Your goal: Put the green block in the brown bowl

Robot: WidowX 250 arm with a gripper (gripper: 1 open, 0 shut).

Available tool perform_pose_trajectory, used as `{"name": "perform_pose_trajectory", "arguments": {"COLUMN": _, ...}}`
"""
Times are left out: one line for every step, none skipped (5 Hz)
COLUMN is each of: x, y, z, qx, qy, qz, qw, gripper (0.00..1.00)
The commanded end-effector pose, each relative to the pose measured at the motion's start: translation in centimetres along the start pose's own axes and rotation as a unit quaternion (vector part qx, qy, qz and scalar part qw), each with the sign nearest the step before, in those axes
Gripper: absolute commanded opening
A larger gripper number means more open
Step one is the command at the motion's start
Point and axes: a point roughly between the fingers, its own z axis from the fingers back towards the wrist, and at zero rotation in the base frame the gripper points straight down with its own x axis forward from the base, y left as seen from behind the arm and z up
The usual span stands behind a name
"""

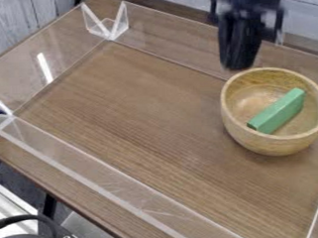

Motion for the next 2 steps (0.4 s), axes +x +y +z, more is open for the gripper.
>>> {"name": "perform_pose_trajectory", "arguments": {"x": 1.14, "y": 0.11, "z": 0.31, "qx": 0.035, "qy": -0.021, "qz": -0.003, "qw": 0.9992, "gripper": 0.0}}
{"name": "perform_pose_trajectory", "arguments": {"x": 1.84, "y": 0.69, "z": -0.29, "qx": 0.026, "qy": -0.036, "qz": 0.002, "qw": 0.999, "gripper": 0.0}}
